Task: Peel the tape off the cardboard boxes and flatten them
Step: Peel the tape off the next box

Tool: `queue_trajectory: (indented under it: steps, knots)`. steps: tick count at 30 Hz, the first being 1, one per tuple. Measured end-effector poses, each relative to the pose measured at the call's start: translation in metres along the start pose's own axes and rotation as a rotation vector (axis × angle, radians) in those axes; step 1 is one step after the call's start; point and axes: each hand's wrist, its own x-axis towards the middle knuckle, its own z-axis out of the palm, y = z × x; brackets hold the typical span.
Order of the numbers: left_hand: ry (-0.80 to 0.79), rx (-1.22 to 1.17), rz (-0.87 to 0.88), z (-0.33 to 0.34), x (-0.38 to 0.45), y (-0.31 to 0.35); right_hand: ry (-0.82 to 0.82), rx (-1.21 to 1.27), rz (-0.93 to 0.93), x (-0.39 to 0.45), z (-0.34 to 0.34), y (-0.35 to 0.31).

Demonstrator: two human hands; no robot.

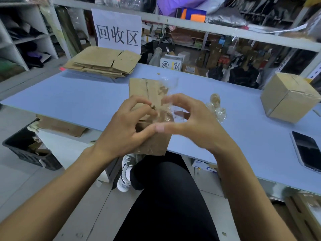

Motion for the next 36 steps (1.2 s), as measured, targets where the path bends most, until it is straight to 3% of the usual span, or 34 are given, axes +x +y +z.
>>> queue_trajectory:
  steps: [1,4,7,11,14,17,22,27,29,33,36]
  knots:
    - [0.040,-0.009,-0.029,0.003,0.000,0.002,0.055,-0.076,-0.035,-0.001,0.002,0.002]
    - [0.146,-0.007,-0.079,0.013,0.001,0.007,0.161,0.094,-0.043,0.000,0.009,0.012]
    - [0.187,-0.016,-0.116,0.017,0.004,0.008,0.203,0.111,0.012,0.008,0.003,0.015]
    - [0.136,-0.052,-0.080,0.010,0.007,-0.002,0.148,0.484,0.150,0.017,-0.015,0.010]
    - [0.033,-0.168,-0.125,-0.006,0.014,-0.010,0.158,0.603,0.196,0.020,-0.014,0.014]
    - [-0.075,-0.206,-0.262,-0.018,0.021,-0.001,0.203,0.497,0.101,0.022,-0.003,0.013]
    - [-0.011,0.006,-0.343,-0.002,0.022,0.019,0.219,0.216,-0.099,0.024,0.000,0.008]
    - [0.010,0.042,-0.306,-0.003,0.020,0.015,-0.003,-0.001,-0.138,0.017,-0.007,0.025]
    - [0.005,0.051,-0.288,-0.002,0.020,0.016,-0.059,-0.008,-0.085,0.013,-0.009,0.033]
    - [-0.031,0.047,-0.251,0.001,0.020,0.020,0.033,0.119,-0.096,0.012,-0.011,0.042]
    - [-0.011,0.171,-0.243,0.003,0.024,0.028,0.072,0.114,-0.134,0.014,-0.011,0.045]
